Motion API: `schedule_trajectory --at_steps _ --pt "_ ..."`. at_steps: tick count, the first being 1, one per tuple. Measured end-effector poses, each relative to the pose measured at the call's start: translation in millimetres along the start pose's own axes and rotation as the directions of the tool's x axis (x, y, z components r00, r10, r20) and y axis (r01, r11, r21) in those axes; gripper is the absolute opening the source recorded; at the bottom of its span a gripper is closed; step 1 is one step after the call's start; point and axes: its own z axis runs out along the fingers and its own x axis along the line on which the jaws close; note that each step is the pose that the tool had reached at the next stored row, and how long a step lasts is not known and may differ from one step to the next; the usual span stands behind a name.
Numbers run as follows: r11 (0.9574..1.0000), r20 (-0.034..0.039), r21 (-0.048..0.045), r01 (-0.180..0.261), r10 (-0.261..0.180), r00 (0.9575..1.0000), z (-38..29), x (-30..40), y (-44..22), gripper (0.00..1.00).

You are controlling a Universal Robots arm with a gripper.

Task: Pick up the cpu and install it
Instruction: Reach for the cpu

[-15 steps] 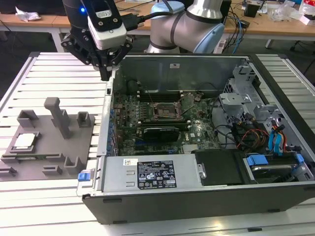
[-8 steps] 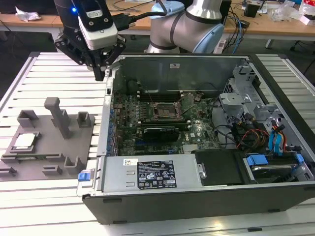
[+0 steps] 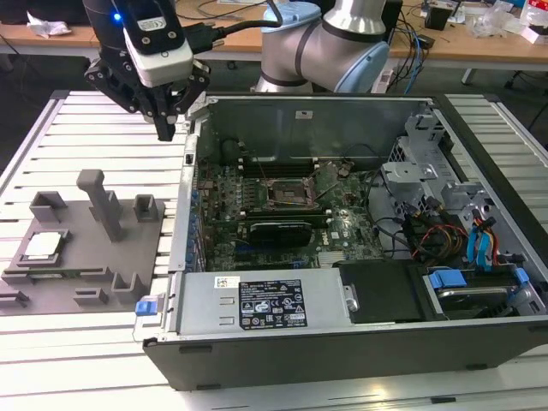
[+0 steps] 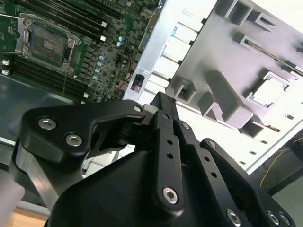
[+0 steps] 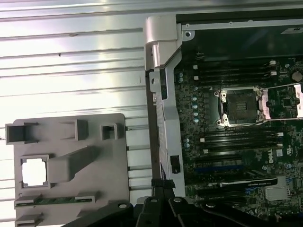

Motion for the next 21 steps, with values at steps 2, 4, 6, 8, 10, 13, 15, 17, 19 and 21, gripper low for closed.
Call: schedule_trajectory --at_steps 2,4,6,8,10,13,15,17,19,21 --pt "1.0000 0.0001 -0.0001 0.000 0.000 1.0000 -0.1 5.0 -0.4 0.11" --pt "1.0000 0.0001 -0.0001 0.000 0.000 1.0000 -0.2 11.7 -0.8 0.11" --pt "1.0000 0.0001 -0.0001 0.000 0.000 1.0000 -0.3 14.6 -1.1 0.11" --pt "1.0000 0.0001 -0.0001 0.000 0.000 1.0000 -0.4 19.3 -1.4 0.11" --pt "1.0000 0.0000 0.0000 0.000 0.000 1.0000 -0.5 22.6 -1.7 0.11" --pt "1.0000 0.0001 -0.0001 0.000 0.000 1.0000 -0.6 27.8 -2.0 0.11" --pt "1.0000 0.0001 0.0000 0.000 0.000 1.0000 -0.7 29.4 -2.1 0.11" --pt "1.0000 0.0001 0.0000 0.000 0.000 1.0000 -0.8 31.1 -2.3 0.11" --pt "1.0000 0.0000 0.0001 0.000 0.000 1.0000 -0.9 33.0 -2.4 0.11" --pt "1.0000 0.0001 -0.0001 0.000 0.000 1.0000 -0.9 35.9 -2.7 0.11"
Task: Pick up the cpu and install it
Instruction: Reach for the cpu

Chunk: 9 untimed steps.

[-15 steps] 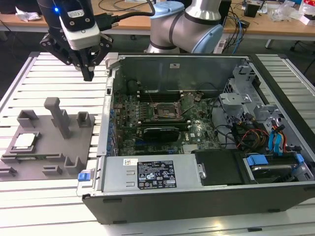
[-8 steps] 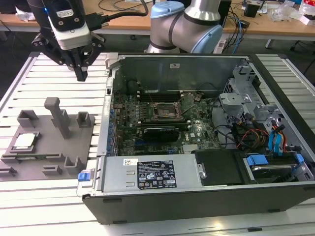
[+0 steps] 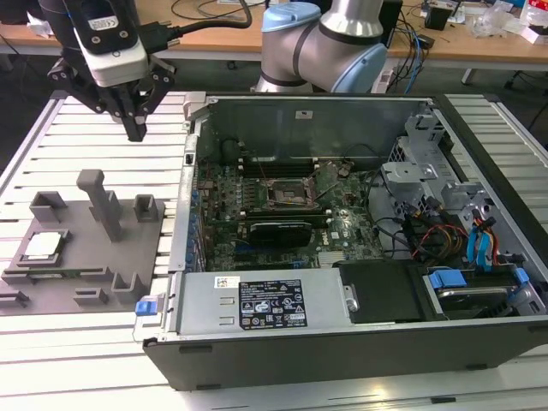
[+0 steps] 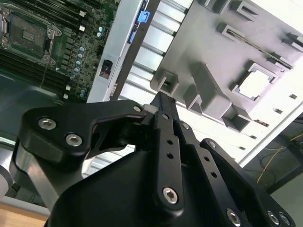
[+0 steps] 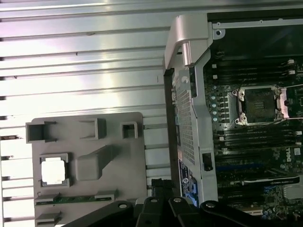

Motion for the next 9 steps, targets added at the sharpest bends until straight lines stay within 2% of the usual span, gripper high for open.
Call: schedule_trajectory --at_steps 9 --pt "1.0000 0.0000 0.0000 0.000 0.000 1.0000 -0.4 13.6 -1.0 0.11"
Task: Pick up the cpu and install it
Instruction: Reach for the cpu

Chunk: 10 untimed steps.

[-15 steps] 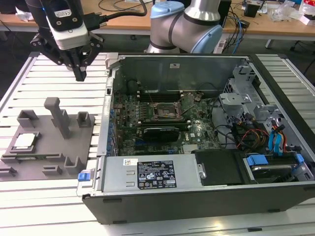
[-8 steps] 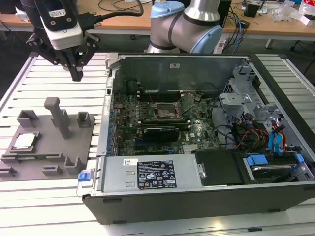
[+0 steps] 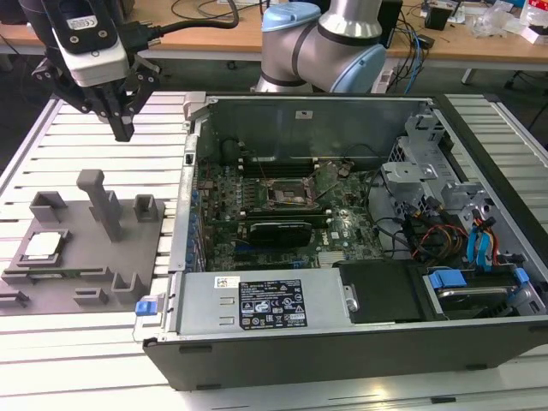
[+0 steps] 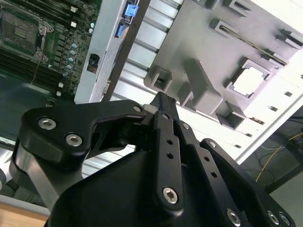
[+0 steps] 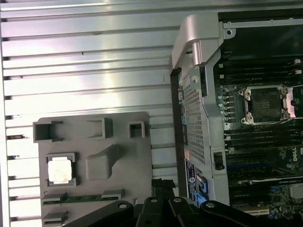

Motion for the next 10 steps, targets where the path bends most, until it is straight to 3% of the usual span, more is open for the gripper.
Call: schedule_trajectory --at_steps 10 --pt "1.0000 0.0000 -0.0001 0.000 0.000 1.0000 -0.4 17.1 -1.3 0.11"
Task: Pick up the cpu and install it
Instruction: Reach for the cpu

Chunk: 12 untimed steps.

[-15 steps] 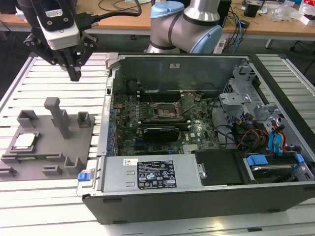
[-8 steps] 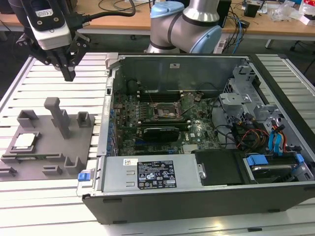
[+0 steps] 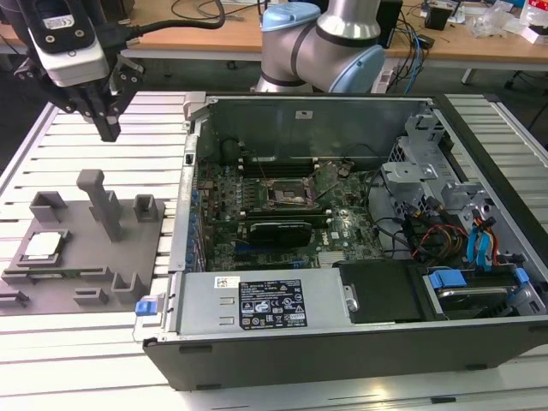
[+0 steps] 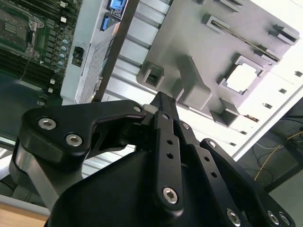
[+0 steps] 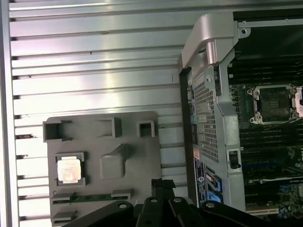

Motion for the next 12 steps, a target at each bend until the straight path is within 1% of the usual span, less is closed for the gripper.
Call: schedule_trajectory --at_steps 9,12 --pt "1.0000 0.0001 0.0001 0.000 0.000 1.0000 -0.4 18.7 -1.4 0.11" --pt "1.0000 0.0001 0.0000 0.000 0.000 1.0000 -0.7 32.0 -2.4 0.11"
